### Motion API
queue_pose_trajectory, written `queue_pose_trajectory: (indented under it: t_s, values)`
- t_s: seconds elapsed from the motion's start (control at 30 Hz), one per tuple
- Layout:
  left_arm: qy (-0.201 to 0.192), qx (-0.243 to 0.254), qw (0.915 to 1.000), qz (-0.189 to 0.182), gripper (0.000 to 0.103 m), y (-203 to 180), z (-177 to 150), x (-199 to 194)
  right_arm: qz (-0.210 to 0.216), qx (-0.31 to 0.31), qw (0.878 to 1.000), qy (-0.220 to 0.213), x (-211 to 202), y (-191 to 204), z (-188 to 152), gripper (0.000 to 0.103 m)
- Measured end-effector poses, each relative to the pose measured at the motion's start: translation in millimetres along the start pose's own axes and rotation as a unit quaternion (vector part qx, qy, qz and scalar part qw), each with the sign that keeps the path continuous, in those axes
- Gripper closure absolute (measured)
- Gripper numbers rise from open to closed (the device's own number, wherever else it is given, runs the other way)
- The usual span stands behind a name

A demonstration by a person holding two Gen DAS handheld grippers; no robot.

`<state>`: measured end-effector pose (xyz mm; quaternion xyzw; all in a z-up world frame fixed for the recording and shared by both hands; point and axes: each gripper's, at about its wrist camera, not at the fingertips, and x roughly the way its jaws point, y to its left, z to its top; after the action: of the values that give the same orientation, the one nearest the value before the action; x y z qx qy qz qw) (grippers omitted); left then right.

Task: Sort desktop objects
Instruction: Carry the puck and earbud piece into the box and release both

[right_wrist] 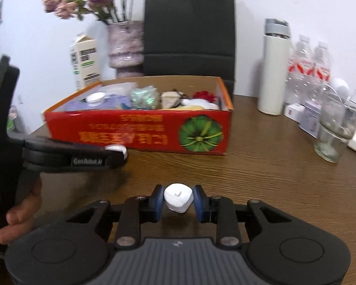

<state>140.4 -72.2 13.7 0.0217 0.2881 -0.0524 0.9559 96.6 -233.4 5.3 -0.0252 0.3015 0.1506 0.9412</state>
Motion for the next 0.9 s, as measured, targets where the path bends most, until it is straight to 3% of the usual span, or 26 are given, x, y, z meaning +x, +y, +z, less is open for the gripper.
queue_pose_trajectory:
  t_s: [0.07, 0.17, 0.33, 0.43, 0.6, 0.77, 0.9]
  values:
    - [-0.029, 0.000, 0.9996, 0.005, 0.065, 2.7, -4.4, -27.6, -0.005, -0.007, 1.000, 0.001, -2.1, 5.2, -2.0, 0.077]
    - [-0.036, -0.030, 0.9989, 0.007, 0.065, 10.2, -8.5, -66.6, -0.011, -0.005, 1.000, -0.016, -16.0, 5.7, -3.3, 0.077]
    - [-0.083, -0.040, 0.9937, 0.064, 0.065, 19.2, -44.2, -137.4, -0.005, 0.026, 0.998, -0.060, -64.4, 8.6, -12.6, 0.077]
    - [-0.081, -0.039, 0.9924, 0.084, 0.065, 19.7, -70.3, -167.5, 0.000, 0.034, 0.996, -0.086, -97.8, 15.6, -27.6, 0.077]
    - [-0.069, -0.049, 0.9934, 0.078, 0.065, 18.7, -92.9, -203.4, 0.016, 0.063, 0.991, -0.115, -145.6, 21.9, -53.9, 0.077]
    - [-0.107, -0.044, 0.9910, 0.068, 0.065, 16.3, -78.6, -234.4, 0.018, 0.053, 0.989, -0.135, -178.1, 30.3, -60.3, 0.077]
    - [-0.170, -0.031, 0.9822, 0.074, 0.066, 25.3, -40.0, -244.4, 0.018, 0.030, 0.983, -0.178, -201.7, 29.6, -34.0, 0.077]
